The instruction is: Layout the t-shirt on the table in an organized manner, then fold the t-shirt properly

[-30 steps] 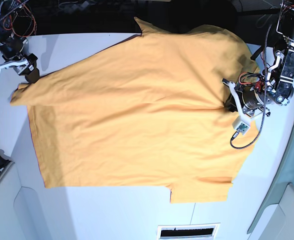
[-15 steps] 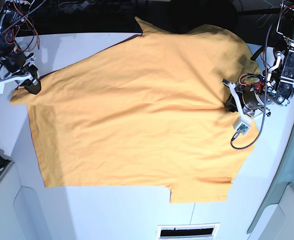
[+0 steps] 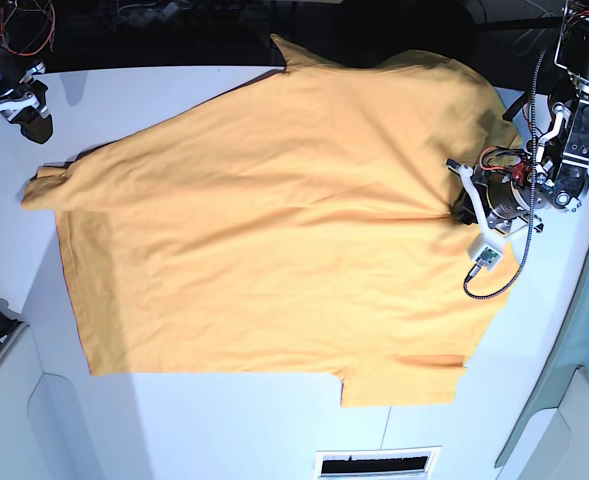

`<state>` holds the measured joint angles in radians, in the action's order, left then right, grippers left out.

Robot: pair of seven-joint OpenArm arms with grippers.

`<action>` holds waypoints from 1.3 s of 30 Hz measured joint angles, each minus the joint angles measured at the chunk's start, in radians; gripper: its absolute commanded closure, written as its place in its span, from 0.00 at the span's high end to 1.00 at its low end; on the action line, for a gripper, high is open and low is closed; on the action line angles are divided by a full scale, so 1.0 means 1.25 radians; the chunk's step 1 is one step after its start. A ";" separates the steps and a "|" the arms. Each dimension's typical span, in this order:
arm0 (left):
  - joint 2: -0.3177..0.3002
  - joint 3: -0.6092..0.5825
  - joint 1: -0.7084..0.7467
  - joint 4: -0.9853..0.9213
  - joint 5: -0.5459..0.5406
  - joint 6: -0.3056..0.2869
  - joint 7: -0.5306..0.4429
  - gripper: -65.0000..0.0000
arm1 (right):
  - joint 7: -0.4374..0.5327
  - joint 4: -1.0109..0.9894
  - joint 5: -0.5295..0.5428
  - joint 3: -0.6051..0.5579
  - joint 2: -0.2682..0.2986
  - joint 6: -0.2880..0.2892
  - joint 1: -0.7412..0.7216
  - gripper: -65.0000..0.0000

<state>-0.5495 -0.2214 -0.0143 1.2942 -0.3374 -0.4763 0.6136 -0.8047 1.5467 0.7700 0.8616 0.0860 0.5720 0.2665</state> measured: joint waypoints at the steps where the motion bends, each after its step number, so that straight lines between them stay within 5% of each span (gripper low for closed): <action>1: 0.000 0.000 0.000 0.000 0.000 0.000 -0.001 0.19 | 0.014 -0.009 0.001 -0.004 0.000 0.000 -0.005 0.19; 3: 0.000 0.000 0.000 0.000 -0.001 0.000 0.000 0.19 | 0.048 -0.030 0.001 -0.025 0.002 -0.005 -0.009 0.39; 4: -0.001 0.000 0.000 0.000 -0.001 0.000 0.001 0.19 | 0.069 -0.044 -0.006 -0.042 0.002 -0.005 -0.012 0.41; 11: -0.001 0.000 0.000 0.000 -0.006 0.000 -0.001 0.19 | 0.122 -0.167 -0.072 -0.151 -0.002 -0.009 -0.082 0.41; 13: -0.001 0.000 0.000 0.000 -0.007 0.000 0.000 0.19 | 0.126 -0.174 -0.071 -0.155 -0.005 -0.009 -0.110 0.32; 15: -0.001 0.000 0.000 0.000 -0.006 0.000 0.002 0.19 | 0.125 -0.173 -0.069 -0.154 -0.005 -0.008 -0.131 0.04; 16: -0.001 0.000 0.000 0.000 -0.006 0.000 0.002 0.19 | 0.109 -0.169 -0.071 -0.152 -0.004 -0.009 -0.134 0.00; 21: -0.001 0.000 0.000 0.000 -0.006 0.000 0.002 0.19 | 0.015 -0.112 -0.059 -0.101 -0.027 -0.009 -0.120 0.00; 29: -0.001 0.000 0.000 0.000 -0.005 0.000 0.002 0.19 | -0.018 0.023 0.022 -0.034 -0.027 0.003 0.045 0.00; 32: -0.002 0.000 0.000 0.000 -0.007 0.000 0.002 0.19 | -0.019 0.024 0.023 -0.034 -0.031 0.003 0.077 0.42; 33: -0.001 0.000 0.000 0.000 -0.007 0.000 0.002 0.19 | -0.016 0.024 0.027 -0.035 -0.030 0.003 0.084 0.49; 39: -0.001 0.000 0.000 0.000 -0.006 0.000 0.002 0.19 | -0.013 0.025 0.069 -0.033 -0.028 0.003 0.099 0.50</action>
<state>-0.5510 -0.2214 -0.0143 1.2938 -0.3447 -0.4759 0.6159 -0.8204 1.5776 0.8566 0.8200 0.0505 0.5762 0.3904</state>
